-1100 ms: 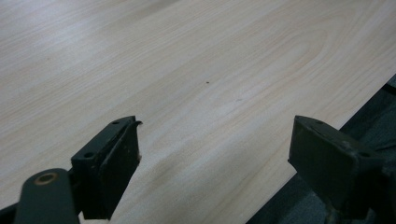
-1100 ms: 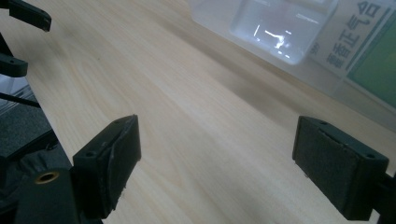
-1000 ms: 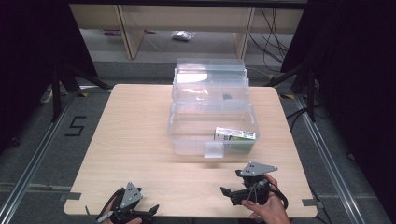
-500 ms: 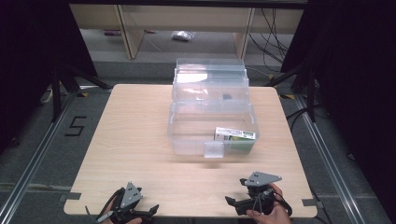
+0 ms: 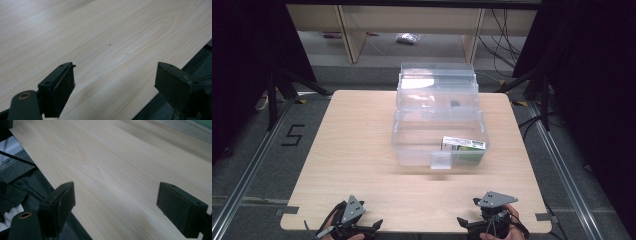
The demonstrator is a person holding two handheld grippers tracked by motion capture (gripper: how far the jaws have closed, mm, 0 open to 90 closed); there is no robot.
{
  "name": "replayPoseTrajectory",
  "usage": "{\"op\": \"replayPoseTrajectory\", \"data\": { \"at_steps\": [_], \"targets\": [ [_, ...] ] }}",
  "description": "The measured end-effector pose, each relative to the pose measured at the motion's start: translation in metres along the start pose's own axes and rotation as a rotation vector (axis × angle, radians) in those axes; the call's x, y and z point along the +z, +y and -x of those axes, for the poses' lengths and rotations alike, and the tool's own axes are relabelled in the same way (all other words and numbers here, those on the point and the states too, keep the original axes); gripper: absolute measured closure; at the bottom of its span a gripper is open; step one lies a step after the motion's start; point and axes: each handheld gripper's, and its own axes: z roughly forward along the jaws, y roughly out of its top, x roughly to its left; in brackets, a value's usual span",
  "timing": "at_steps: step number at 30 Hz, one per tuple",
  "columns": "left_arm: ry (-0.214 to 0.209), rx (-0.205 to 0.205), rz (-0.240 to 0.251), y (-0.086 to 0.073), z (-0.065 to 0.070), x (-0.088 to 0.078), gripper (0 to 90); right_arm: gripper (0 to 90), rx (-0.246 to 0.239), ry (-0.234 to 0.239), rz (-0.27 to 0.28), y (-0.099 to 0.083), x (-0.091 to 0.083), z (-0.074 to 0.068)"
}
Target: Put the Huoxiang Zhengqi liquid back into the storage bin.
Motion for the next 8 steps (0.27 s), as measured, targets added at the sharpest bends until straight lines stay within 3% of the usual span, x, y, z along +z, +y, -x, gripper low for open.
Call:
{"op": "replayPoseTrajectory", "data": {
  "at_steps": [8],
  "targets": [
    [0.003,0.005,-0.011,0.0002,-0.001,-0.0005,15.4,16.2,0.015,0.008,0.008,0.0001,0.0007,0.0034]
  ]
}}
